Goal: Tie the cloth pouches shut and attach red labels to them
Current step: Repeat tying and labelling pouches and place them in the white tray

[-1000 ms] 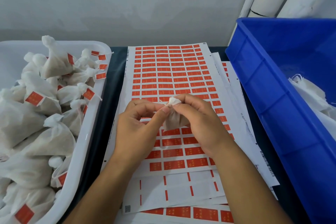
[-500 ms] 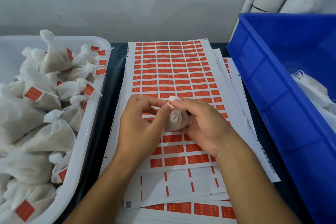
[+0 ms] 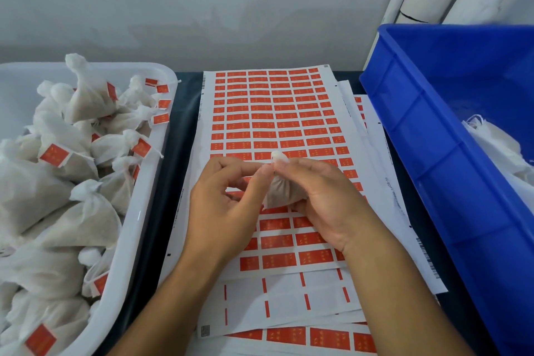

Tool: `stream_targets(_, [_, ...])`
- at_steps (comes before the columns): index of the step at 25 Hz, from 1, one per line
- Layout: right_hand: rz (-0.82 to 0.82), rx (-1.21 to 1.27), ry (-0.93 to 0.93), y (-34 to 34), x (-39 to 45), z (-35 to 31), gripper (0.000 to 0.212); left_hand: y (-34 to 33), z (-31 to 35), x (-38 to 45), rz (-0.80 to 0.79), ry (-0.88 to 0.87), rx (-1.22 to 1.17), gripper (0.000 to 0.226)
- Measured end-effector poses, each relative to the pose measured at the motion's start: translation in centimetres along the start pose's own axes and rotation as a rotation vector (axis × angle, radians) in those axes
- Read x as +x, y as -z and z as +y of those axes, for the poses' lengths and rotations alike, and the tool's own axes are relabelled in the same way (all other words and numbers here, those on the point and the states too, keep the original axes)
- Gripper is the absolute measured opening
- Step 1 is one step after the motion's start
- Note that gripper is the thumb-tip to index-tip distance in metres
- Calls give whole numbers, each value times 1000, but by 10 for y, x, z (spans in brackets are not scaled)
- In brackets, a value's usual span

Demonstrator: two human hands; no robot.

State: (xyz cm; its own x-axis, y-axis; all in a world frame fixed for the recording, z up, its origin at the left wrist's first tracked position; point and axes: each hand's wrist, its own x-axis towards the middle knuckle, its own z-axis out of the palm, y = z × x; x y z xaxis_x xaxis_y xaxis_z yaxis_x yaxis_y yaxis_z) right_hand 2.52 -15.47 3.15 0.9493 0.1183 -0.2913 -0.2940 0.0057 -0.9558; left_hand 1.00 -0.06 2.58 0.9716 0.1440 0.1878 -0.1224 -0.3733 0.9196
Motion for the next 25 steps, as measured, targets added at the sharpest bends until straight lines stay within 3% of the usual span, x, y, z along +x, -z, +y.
stream_targets(8, [19,-281,228,-1,-2,-1,16,5,-1,6,138,-25,-4,16])
stream_targets(13, [-18,-372,336,-1,-4,0,27,11,-3,11,204,-7,-31,13])
stream_targets(19, [64,-551,409,3,-1,4,31,16,1,10,339,-130,7,14])
stream_targets(22, [122,-584,431,3,0,6,30,15,-1,11,295,-98,26,15])
stream_targets(25, [205,-573,443,6,1,6,26,16,-5,14,179,66,44,11])
